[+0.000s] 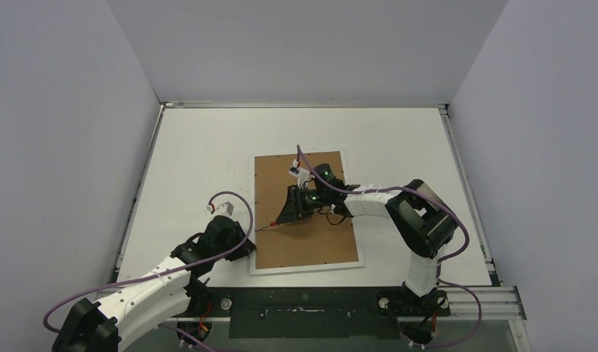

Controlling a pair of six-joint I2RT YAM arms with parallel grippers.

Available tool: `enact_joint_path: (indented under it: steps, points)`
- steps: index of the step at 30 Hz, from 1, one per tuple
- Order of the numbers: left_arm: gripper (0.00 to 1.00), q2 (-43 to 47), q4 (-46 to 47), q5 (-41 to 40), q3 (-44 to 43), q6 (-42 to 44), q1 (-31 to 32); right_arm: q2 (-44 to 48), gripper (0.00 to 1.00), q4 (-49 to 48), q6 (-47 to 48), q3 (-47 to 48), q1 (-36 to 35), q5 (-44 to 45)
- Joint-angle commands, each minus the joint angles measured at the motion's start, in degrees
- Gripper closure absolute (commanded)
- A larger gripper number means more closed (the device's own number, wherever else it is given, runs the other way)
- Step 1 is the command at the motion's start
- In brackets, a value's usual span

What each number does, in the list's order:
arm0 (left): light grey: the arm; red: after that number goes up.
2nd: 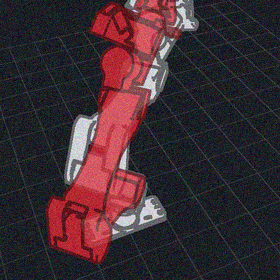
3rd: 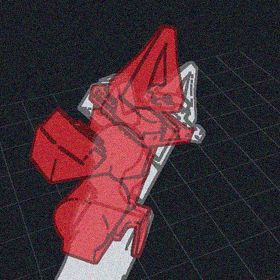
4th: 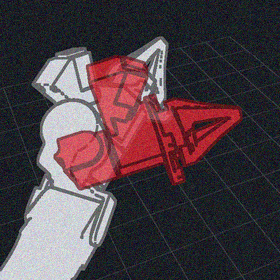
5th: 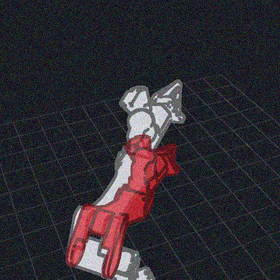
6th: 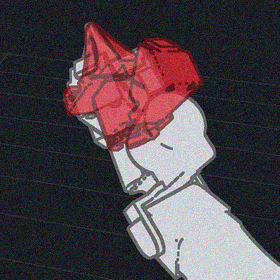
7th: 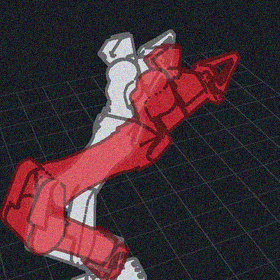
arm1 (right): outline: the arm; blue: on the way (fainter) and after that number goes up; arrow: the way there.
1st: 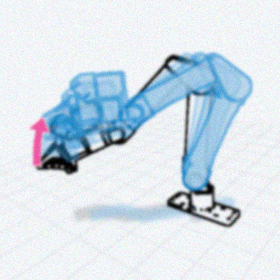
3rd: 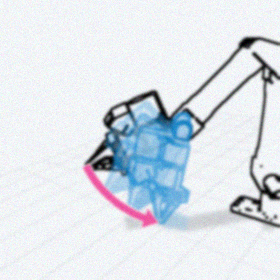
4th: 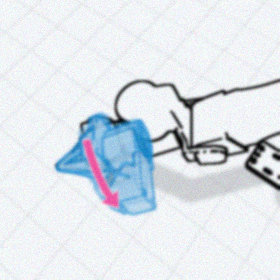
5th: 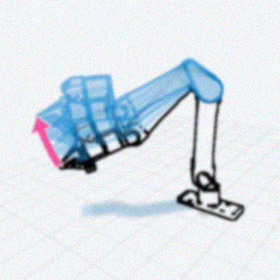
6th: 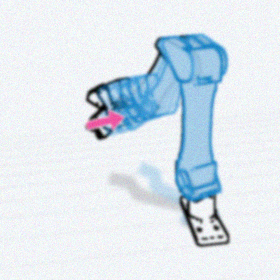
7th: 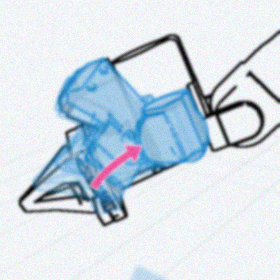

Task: Take the photo out of the frame
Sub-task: Release the photo frame item from the photo frame.

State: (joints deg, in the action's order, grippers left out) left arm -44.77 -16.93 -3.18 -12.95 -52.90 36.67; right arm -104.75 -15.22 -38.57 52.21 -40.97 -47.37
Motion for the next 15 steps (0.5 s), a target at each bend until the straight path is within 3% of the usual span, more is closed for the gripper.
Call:
enact_joint_path:
  steps: [1,15]
  points:
    - [1.0,-1.4,-0.5,0.7,0.8,1.5,0.2,-0.7,1.0,4.3,4.6,4.6,-3.3,3.3]
    - [1.0,-0.8,0.1,1.1,1.4,1.7,0.2,1.3,1.0,26.4,12.6,17.6,-9.1,17.5]
